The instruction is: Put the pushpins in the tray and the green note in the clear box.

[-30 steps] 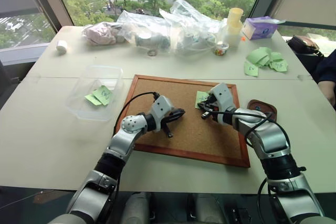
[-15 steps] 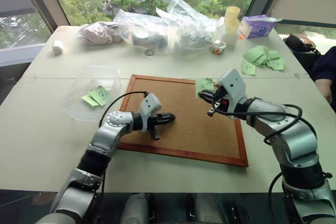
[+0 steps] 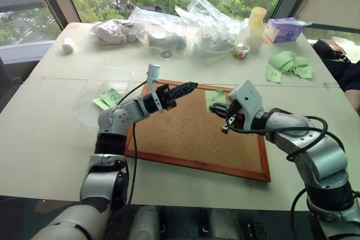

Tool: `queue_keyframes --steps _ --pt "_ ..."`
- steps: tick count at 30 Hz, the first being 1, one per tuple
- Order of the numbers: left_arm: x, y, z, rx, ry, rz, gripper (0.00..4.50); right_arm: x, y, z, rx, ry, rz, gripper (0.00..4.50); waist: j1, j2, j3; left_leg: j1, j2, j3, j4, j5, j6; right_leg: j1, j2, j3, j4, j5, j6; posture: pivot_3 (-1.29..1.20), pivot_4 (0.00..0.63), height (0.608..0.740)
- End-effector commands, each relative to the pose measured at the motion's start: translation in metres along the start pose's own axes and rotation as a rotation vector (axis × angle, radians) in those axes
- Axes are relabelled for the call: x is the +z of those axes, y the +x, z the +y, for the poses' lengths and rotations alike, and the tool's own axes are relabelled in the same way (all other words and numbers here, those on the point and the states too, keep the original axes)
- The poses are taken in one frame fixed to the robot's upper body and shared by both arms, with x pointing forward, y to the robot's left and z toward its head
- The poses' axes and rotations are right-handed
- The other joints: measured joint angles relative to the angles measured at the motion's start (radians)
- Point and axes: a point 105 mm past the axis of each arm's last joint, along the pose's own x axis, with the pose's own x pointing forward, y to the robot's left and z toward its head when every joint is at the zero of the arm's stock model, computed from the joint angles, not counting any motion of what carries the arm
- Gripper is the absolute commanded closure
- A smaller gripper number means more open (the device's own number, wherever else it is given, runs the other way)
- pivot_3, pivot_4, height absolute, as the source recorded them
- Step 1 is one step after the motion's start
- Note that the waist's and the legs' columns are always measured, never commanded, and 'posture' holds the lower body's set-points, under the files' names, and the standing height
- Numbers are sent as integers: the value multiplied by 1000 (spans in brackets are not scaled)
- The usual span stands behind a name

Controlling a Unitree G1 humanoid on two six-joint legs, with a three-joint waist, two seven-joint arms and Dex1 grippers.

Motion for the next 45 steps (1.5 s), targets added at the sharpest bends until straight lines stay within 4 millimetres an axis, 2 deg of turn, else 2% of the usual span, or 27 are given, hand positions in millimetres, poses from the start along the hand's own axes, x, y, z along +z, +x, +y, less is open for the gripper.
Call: queue_keyframes --steps 1,3,4,12,19,20,21,22,26,30,34,36,39,45 --pt "-1 5 -5 -3 -7 13 2597 12 -6 0 -14 -40 -39 4500 0 -1 0 0 0 0 0 0 0 0 0 0 0 0 0 0 150 740" --pt "-8 5 -3 8 -5 38 1532 14 -6 1 -15 -47 -43 4500 1 -1 0 0 0 0 0 0 0 0 0 0 0 0 0 0 150 740" --pt "-11 5 -2 14 -16 48 1159 16 -6 1 -14 -54 -48 4500 1 -1 0 0 0 0 0 0 0 0 0 0 0 0 0 0 150 740" --pt "-34 9 -1 29 -58 109 1159 26 -8 8 20 -80 -75 4500 1 -1 0 0 0 0 0 0 0 0 0 0 0 0 0 0 150 740" --pt "-37 18 -4 21 -105 80 1159 24 -11 15 52 -89 -62 4500 2 -1 1 0 0 0 0 0 -1 0 0 0 0 0 0 0 150 740" --pt "-36 18 -4 22 -108 76 1670 24 -11 15 53 -90 -60 4500 2 -1 1 0 0 0 0 0 -1 0 0 0 0 0 0 0 150 740" --pt "-36 18 -4 22 -109 73 1905 24 -11 16 53 -89 -57 4500 2 -1 1 0 0 0 0 0 -1 0 0 0 0 0 0 0 150 740" --pt "-36 19 -4 22 -110 71 2355 23 -11 16 54 -88 -56 4500 2 -1 1 0 0 0 0 0 -1 0 0 0 0 0 0 0 150 740" --pt "-36 18 -6 18 -116 69 4373 22 -13 17 54 -88 -50 4500 2 -1 1 0 0 0 0 0 -1 0 0 0 0 0 0 0 150 740" --pt "-37 16 -7 21 -91 83 4457 22 -17 11 15 -82 -46 4500 2 -1 1 0 0 0 0 0 0 0 0 0 0 0 0 0 150 740" --pt "-41 13 -11 24 3 128 4457 22 -37 -18 -134 -26 -54 4500 4 -1 1 0 0 0 0 0 0 0 0 0 0 0 0 0 150 740" --pt "-46 8 -14 14 97 179 4457 16 -54 -40 -252 37 -53 4500 4 -1 1 0 0 0 0 0 0 0 -1 0 0 0 0 0 150 740" --pt "-48 -4 -20 3 205 238 4457 -7 -81 -66 -408 119 7 4500 4 -1 1 0 0 0 0 0 0 0 -1 0 0 0 0 0 150 740" --pt "-50 -44 -23 22 391 374 4457 -53 -114 -92 -586 237 124 4500 -2 0 0 1 0 1 -1 0 -1 0 0 0 0 0 0 0 150 740"
